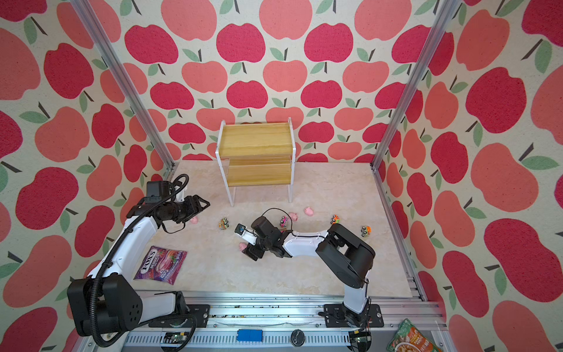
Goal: Organize plastic toys on shelves
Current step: Move the plastic toy to the center of the table.
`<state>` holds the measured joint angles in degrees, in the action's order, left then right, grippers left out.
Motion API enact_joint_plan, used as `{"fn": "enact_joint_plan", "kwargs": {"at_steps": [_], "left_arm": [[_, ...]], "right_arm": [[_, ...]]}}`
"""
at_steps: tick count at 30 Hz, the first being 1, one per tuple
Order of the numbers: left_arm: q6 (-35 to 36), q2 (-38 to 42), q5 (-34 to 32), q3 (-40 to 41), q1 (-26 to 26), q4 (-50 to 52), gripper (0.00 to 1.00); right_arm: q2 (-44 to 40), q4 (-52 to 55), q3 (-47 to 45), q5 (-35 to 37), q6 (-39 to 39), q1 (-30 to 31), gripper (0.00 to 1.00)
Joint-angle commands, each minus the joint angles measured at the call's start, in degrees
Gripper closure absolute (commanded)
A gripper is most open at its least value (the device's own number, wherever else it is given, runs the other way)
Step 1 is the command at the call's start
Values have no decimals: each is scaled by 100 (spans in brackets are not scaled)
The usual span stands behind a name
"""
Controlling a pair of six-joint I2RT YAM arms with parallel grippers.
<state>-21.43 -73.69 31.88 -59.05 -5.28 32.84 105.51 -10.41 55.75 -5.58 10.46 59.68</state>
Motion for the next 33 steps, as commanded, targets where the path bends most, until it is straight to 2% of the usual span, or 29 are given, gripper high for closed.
{"fn": "enact_joint_plan", "kwargs": {"at_steps": [1,16,33], "left_arm": [[130,5,-25,-86,-32,54,31],[170,-66,82,146,-133,-142,31],[183,-66,45,182,-147,-168,31]], "right_arm": [[184,149,212,83,109,53,21],[522,277,617,385,186,18,22],[215,-30,392,262,-138,-568,22]]}}
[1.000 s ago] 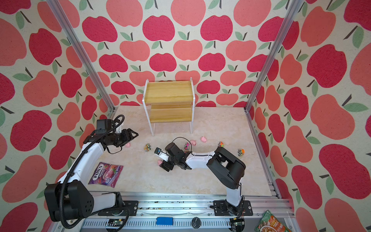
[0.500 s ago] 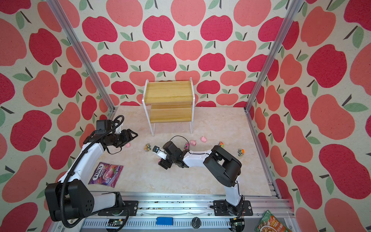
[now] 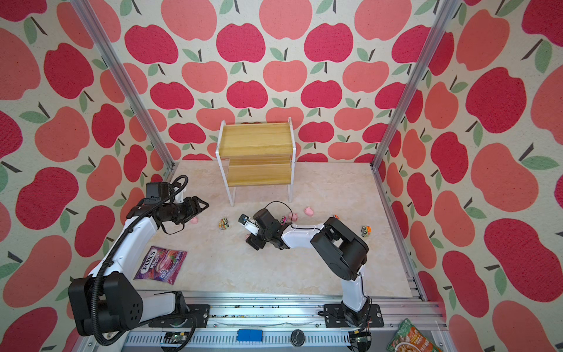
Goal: Organize plastic toys on shelves
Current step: Move the plastic toy to the center of the table, then rotate the plastic toy at the center of the table.
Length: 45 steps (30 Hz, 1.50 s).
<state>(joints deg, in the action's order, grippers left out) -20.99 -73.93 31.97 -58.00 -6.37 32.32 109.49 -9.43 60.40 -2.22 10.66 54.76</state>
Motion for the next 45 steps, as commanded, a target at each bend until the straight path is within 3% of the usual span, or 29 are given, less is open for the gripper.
{"fn": "enact_joint_plan", "kwargs": {"at_steps": [1,6,23,45], "left_arm": [[139,-42,38,74,-30,-120,31],[135,-47,29,83,-27,-124,31],[157,2,12,151,-24,-129,31],[254,-16,-59,169,7,-120,31]], "right_arm": [[-198,-138,-72,-121,-193,-109,22],[-362,-368,-137,-535,-576,-392,22],[-735,-395,-472,-599,-445,-530,22],[-228,-129,-457,-145,-71,-273,22]]}}
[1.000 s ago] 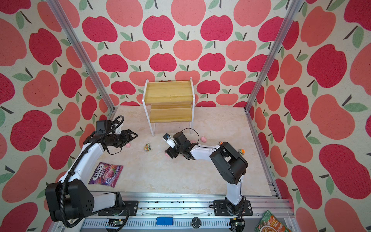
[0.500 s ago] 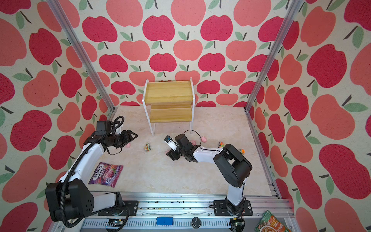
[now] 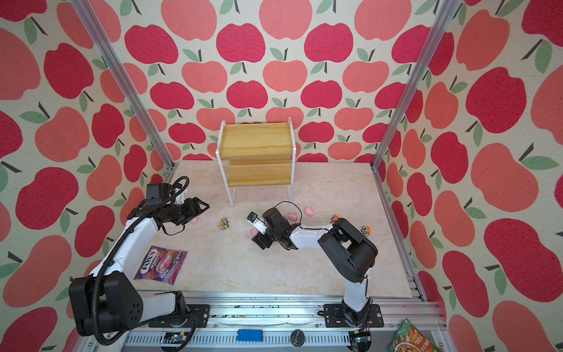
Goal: Organize plastic toys on shelves
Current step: Rotate the plastic toy at the center of the table.
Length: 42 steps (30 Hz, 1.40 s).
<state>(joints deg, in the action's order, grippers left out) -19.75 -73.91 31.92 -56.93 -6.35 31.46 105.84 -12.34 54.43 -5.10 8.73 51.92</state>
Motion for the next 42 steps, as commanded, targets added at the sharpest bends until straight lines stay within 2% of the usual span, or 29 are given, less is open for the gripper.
{"fn": "enact_joint_plan", "kwargs": {"at_steps": [1,17,29,42], "left_arm": [[129,-16,-55,59,8,-35,31],[199,134,-186,85,37,-26,31],[226,178,-249,93,46,6,31],[261,184,-230,104,54,-17,31]], "right_arm": [[168,174,157,188,125,11,22],[426,408,331,789,93,-70,23],[419,355,283,894,-11,-292,24],[779,405,777,942,-386,-436,24]]}}
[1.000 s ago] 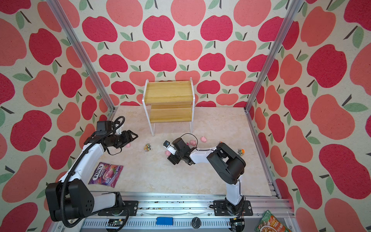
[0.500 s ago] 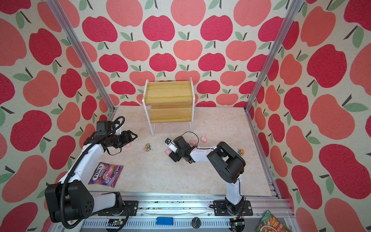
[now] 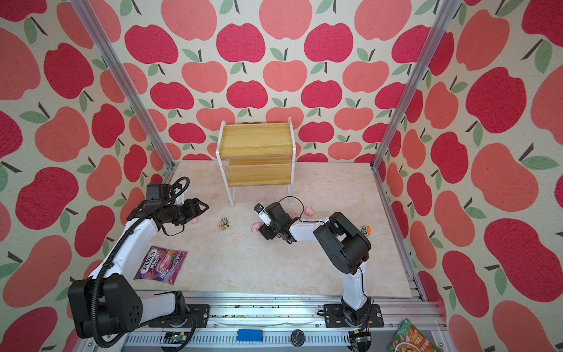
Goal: Organize plastic toys on shelves
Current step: Rotate the plastic toy at the center of the table, then pick up the plastic toy from the center of the table.
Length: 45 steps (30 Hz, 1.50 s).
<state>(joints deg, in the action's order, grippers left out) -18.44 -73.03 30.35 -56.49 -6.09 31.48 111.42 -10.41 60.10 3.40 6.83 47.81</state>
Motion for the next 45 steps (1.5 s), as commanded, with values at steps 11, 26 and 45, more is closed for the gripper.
{"fn": "enact_joint_plan", "kwargs": {"at_steps": [11,26,45], "left_arm": [[147,140,-115,100,106,-28,31],[191,294,-435,121,282,33,31],[200,507,-801,50,498,165,31]], "right_arm": [[613,294,890,169,-257,-45,22],[-491,-490,178,512,-1516,5,22],[-50,-1067,-111,1980,-3317,1235,30]]}}
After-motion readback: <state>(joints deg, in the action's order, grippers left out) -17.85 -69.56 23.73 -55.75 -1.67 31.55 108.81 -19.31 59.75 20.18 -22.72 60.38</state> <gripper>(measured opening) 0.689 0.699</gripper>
